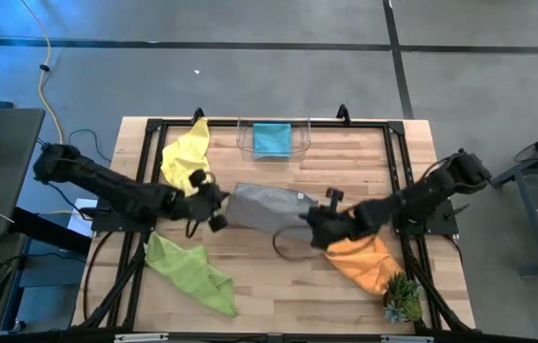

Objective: Fold microfiber towels
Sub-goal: Fold the gray towel

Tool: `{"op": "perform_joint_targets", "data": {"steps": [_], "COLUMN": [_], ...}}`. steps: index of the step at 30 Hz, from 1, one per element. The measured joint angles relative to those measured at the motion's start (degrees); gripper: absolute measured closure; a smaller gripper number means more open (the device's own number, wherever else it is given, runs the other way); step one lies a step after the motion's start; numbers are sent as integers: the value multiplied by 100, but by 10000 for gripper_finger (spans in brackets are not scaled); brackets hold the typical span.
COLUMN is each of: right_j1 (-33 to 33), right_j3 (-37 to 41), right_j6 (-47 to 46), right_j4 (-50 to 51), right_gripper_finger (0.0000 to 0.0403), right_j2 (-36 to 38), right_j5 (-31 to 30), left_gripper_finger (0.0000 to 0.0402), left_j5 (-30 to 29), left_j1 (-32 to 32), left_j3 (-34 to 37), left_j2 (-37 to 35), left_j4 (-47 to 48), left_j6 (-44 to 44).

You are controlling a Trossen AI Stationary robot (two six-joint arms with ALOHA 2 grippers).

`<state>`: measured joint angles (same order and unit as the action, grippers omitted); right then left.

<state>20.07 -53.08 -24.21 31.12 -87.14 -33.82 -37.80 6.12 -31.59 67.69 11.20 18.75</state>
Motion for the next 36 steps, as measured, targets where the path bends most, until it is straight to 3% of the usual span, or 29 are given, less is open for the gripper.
{"op": "perform_joint_targets", "data": {"steps": [5, 10, 16, 24, 27, 36], "right_j1": [-791, -1316, -1583, -1750, -1778, -1867], "right_j3": [2, 21, 217, 236, 236, -167], "right_j6": [67, 203, 53, 47, 112, -191], "right_j4": [119, 68, -97, -205, -179, 797], "right_gripper_finger": [402, 403, 403, 400, 377, 257], "right_j2": [-61, -69, -69, -69, -68, -58], "right_j5": [256, 667, 1183, 1544, 1453, 1185], "left_gripper_finger": [401, 401, 401, 383, 355, 278], "left_j5": [843, 1654, 2041, 2097, 2152, 2648], "left_j1": [-1097, -1803, -2134, -2278, -2272, -2302], "left_j3": [185, 303, 302, 305, 306, 304], "left_j2": [128, 598, 1233, 1509, 1465, 1048], "left_j4": [-630, -1378, -2062, -2136, -2114, -1833], "left_j6": [-583, -968, -1190, -1155, -1190, -1398]}}
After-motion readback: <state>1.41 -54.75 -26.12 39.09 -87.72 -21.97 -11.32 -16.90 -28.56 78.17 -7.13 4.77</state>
